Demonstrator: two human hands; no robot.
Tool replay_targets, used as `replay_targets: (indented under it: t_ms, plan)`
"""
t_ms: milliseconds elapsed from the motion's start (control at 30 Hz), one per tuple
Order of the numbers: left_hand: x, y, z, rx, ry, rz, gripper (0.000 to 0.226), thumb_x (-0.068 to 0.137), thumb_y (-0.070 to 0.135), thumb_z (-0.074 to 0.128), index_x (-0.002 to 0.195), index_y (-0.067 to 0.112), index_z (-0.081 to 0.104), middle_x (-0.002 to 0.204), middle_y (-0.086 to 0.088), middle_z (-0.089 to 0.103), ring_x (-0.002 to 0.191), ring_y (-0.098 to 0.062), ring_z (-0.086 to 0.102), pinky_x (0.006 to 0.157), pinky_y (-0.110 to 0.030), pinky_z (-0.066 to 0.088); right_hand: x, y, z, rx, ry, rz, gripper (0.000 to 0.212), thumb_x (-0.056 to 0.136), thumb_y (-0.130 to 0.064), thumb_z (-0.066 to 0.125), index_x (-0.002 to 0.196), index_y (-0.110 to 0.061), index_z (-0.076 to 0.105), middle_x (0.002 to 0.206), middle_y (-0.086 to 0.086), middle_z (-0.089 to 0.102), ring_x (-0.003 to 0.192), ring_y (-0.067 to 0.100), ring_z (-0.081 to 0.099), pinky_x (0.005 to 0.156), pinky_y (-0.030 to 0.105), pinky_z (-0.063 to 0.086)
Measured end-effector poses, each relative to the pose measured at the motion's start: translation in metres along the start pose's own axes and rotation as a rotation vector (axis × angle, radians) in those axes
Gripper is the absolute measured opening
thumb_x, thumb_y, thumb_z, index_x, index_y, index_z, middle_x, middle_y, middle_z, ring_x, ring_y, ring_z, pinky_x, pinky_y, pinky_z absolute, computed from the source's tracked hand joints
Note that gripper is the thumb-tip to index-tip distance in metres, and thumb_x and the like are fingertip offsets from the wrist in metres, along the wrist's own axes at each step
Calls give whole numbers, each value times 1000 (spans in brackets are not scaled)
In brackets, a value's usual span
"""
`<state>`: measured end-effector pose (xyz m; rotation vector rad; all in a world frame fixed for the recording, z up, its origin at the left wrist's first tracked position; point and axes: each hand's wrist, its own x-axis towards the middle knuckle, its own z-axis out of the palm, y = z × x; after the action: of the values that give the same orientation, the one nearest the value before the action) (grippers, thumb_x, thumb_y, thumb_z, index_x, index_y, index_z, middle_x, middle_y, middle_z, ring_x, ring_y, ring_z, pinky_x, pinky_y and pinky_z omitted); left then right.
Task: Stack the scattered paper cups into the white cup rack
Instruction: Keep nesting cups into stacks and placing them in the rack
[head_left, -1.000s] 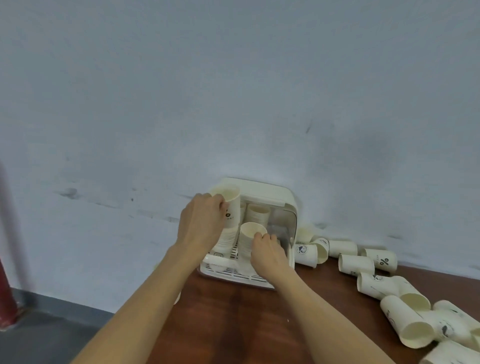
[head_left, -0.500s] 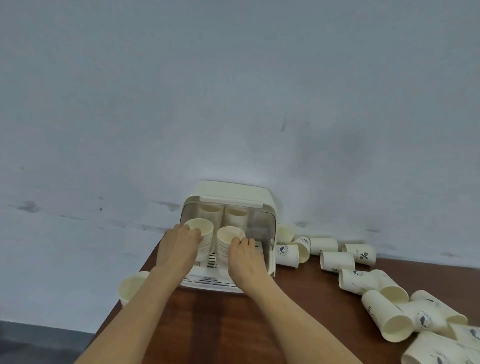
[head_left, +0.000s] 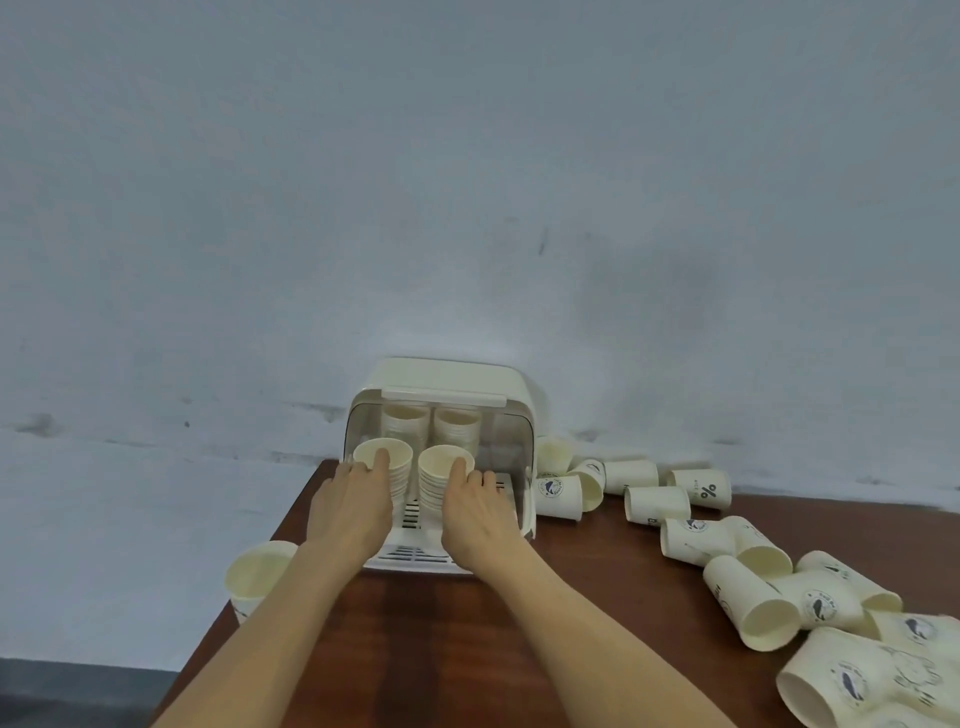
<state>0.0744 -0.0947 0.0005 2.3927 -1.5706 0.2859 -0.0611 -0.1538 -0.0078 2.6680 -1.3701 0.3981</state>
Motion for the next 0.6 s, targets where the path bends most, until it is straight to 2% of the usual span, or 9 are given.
replay_targets:
  t_ms: [100,233,300,433,600]
  plan:
    - [-13,8,-5,-65,45,1,44,89,17,47,132,13,36,116,-7,56,111,-27,48,73,-35,46,-13,6,-6,75,44,-4,79,79,0,53,147,0,12,122,22,51,109,36,46,88,41,42]
    - [-33,20,-3,-147,111,64,43,88,11,45,131,15,42,112,-5,59,109,-27,51,79,-39,47,-39,27,-8,94,93,-17,61,79,0,48,137,-4,32,125,17,51,112,33,47,93,39,41]
    - [-43,30,-1,-166,110,102,48,89,11,44,136,16,40,110,-4,59,105,-26,52,80,-40,46,-55,42,-10,104,66,38,58,82,-3,47,137,-6,33,128,16,50,113,33,47,90,39,43]
    - [-59,54,1,-226,57,155,48,89,13,45,136,17,39,113,-4,55,102,-26,52,71,-40,46,-79,73,-18,130,6,130,49,88,-8,44,136,-6,33,124,14,52,114,32,46,87,38,43]
    - [-70,88,4,-180,-4,230,42,94,19,41,136,20,38,120,-1,53,113,-24,50,80,-38,46,-103,109,-28,118,-1,203,45,90,-10,42,134,-8,35,120,12,52,111,28,45,86,36,43]
